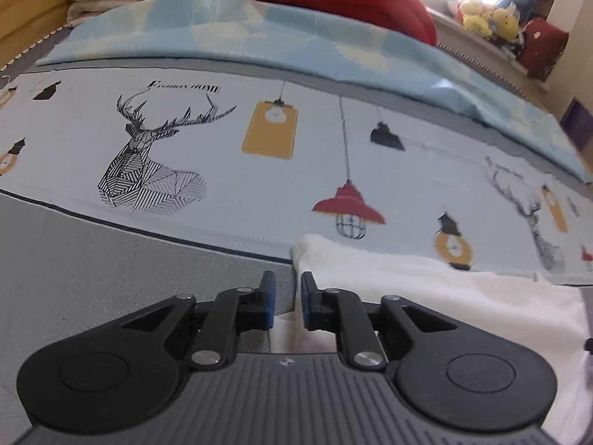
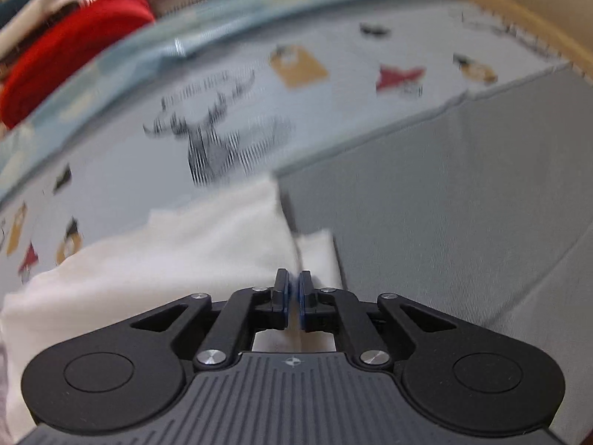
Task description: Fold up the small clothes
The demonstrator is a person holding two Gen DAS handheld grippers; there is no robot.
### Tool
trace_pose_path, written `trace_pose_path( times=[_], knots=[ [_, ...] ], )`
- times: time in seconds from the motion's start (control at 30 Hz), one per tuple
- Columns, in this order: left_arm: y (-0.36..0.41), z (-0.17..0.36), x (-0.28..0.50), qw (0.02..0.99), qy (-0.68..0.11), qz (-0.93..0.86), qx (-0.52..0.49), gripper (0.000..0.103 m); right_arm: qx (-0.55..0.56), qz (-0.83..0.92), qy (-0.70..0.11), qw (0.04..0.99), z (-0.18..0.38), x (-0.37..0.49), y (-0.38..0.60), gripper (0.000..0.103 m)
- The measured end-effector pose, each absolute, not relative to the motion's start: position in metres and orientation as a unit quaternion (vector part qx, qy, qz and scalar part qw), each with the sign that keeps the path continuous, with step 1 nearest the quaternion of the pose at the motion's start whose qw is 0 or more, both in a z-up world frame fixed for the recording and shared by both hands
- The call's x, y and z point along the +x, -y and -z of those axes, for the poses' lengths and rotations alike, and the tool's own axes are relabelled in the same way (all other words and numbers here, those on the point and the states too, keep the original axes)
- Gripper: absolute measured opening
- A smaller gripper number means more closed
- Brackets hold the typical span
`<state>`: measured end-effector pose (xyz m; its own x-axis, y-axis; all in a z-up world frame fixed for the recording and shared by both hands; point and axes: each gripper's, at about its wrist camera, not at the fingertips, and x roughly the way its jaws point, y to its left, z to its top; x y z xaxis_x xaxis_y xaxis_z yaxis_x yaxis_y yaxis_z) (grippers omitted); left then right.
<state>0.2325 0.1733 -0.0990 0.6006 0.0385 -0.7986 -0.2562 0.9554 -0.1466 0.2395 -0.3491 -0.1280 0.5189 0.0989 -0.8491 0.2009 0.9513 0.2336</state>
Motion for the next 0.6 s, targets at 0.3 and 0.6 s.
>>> trace_pose_path(
  times=[0.3, 0.6],
  knots=[
    [-0.168, 0.103, 0.196, 0.837, -0.525, 0.001, -0.153, 0.032, 0.153, -0.015, -0.511, 0.846, 0.118, 0.228, 0.351, 0.023],
    [-0.149, 0.126, 0.134, 0.791, -0.604, 0.064, -0.070, 0.039, 0.135, -0.084, -0.589, 0.792, 0.118, 0.180, 0.355, 0.028]
  ],
)
